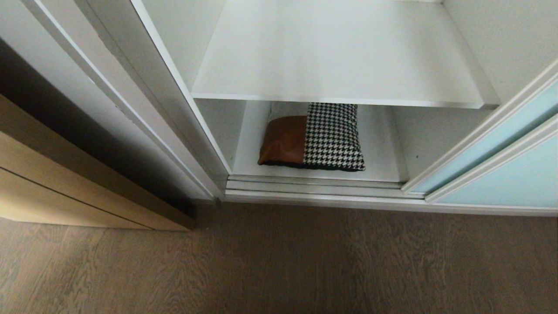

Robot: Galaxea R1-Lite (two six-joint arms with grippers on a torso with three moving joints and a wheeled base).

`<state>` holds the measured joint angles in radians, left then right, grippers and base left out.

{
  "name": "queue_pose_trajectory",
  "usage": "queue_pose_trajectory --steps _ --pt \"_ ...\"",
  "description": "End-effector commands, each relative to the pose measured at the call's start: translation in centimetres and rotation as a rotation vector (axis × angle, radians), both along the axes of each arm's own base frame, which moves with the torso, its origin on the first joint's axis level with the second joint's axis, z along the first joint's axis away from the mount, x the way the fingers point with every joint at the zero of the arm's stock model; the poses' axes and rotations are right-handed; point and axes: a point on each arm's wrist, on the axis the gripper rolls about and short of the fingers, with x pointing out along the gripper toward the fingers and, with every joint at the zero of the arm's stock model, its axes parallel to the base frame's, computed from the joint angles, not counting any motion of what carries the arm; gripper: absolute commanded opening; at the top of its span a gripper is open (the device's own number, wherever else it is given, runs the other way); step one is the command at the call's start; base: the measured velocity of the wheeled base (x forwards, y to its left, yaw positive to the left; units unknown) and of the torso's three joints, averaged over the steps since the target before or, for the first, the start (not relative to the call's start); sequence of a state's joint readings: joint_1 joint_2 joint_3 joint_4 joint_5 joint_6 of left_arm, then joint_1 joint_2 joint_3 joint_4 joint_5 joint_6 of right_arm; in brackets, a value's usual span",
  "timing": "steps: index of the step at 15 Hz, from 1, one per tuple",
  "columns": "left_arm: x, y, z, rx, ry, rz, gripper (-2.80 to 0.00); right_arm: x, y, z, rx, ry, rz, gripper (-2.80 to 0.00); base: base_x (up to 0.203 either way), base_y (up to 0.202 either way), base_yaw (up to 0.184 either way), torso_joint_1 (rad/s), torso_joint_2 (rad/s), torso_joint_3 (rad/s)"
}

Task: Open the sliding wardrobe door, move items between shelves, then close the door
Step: Close the door

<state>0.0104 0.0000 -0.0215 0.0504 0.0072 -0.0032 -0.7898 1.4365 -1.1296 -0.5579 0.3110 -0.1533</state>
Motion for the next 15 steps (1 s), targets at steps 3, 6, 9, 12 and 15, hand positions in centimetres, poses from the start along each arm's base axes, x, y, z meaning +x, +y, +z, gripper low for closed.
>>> queue_pose_trajectory --steps 3,6,9,12,15 --pt "0.0 0.0 0.0 0.000 0.002 0.001 -2.80 1.7 -1.2 -0.8 0.023 0.017 0.017 -2.80 0.000 0.000 0.000 0.000 0.00 0.000" --pt "0.0 0.0 0.0 0.000 0.002 0.001 -2.80 2.4 -0.8 -0.7 0.024 0.017 0.043 -2.80 0.000 0.000 0.000 0.000 0.00 0.000" --pt "0.0 0.0 0.0 0.000 0.002 0.001 -2.80 3.0 -0.3 -0.9 0.028 0.019 0.075 -2.80 0.000 0.000 0.000 0.000 0.00 0.000" --pt "0.0 0.0 0.0 -0.001 0.002 0.001 -2.80 3.8 0.6 -0.8 0.024 0.007 0.086 -2.80 0.000 0.000 0.000 0.000 0.00 0.000" --pt "0.0 0.0 0.0 0.000 0.002 0.001 -2.80 3.5 1.6 -0.7 0.020 0.004 0.106 -2.80 0.000 0.000 0.000 0.000 0.00 0.000"
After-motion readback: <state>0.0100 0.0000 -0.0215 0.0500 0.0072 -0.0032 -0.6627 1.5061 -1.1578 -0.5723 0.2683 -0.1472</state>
